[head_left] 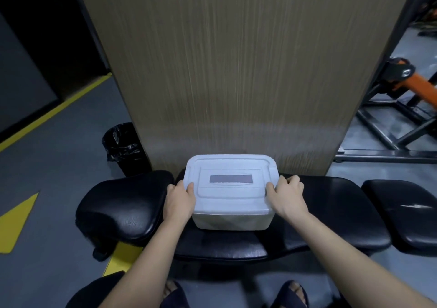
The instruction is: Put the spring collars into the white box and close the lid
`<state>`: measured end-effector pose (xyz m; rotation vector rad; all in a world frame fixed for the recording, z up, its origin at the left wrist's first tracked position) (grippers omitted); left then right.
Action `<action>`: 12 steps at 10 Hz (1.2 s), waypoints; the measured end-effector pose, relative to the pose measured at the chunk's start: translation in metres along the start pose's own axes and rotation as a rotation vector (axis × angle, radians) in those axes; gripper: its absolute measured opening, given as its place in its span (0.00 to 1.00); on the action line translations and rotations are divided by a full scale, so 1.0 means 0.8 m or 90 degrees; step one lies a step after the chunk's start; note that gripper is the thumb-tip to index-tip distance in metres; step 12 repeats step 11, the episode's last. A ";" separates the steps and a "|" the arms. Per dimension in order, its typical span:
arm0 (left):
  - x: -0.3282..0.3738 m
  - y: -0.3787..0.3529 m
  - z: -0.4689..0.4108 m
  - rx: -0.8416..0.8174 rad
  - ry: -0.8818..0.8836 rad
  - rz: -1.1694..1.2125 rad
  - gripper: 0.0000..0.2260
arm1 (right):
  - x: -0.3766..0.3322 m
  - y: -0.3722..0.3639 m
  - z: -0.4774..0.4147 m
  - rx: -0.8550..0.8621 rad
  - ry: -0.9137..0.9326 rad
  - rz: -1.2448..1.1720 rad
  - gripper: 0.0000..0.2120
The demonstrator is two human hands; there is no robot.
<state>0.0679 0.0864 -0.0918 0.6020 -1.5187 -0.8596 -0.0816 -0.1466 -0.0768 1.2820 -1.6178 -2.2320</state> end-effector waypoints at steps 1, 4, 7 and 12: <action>0.011 -0.004 -0.008 -0.015 0.029 -0.070 0.20 | -0.006 -0.003 -0.019 0.012 -0.022 0.031 0.26; -0.003 -0.010 -0.017 -0.101 -0.041 -0.042 0.24 | -0.010 -0.021 -0.024 -0.024 0.017 -0.077 0.30; 0.008 -0.001 -0.023 -0.153 -0.020 -0.105 0.24 | -0.007 -0.024 -0.032 -0.031 -0.038 -0.111 0.27; 0.015 0.037 0.050 0.063 -0.126 -0.023 0.23 | 0.028 0.029 0.031 -0.088 -0.006 -0.123 0.39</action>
Point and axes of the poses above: each hand's wrist, its own z-axis away from the middle knuckle, its own y-axis out of the back of the hand, x = y × z, the point moved 1 cm from there along -z, towards the middle knuckle, and after that the axes turned 1 degree about x, right-handed, at the moved point
